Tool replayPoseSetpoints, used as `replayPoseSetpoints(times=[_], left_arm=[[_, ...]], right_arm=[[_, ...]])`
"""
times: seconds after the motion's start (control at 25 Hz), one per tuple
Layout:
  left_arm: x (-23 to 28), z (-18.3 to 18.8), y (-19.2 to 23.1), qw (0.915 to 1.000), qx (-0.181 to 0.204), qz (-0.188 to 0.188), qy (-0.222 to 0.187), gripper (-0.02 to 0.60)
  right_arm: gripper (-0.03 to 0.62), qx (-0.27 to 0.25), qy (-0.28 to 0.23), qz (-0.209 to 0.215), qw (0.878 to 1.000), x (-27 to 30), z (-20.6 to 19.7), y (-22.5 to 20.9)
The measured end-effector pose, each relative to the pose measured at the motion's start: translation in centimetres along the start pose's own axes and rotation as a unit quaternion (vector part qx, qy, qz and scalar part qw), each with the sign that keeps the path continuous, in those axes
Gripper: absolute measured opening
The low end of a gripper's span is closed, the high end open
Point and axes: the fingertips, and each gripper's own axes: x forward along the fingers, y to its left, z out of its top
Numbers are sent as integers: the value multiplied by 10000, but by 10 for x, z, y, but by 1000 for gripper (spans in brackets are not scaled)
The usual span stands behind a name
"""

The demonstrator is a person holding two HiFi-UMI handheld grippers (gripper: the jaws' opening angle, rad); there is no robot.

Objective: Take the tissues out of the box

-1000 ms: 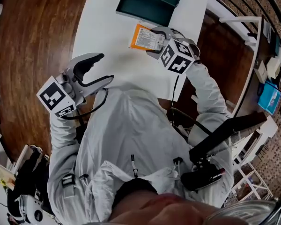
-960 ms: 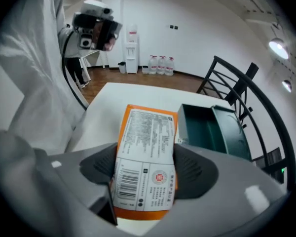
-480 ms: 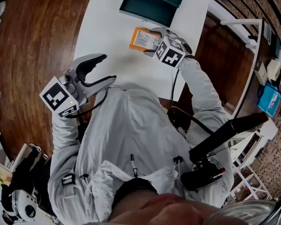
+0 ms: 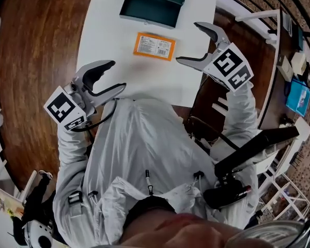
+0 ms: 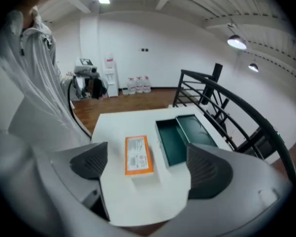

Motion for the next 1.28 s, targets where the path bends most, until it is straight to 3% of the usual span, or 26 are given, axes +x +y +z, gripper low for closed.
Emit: replayPoseSetpoints(times=[0.16,0.56,1.28], left_arm=[[20,7,-12,9996,164,-225,109,279],[46,9,-31,9990,271,-287,209,279],[32,3,-41,9997,123,-200,69,279]], right_arm=[[506,209,632,145,9977,17,-49,15],[502,-1,531,235,9983,8,-71,35],[495,-192,563,222,9980,2,-68,37]])
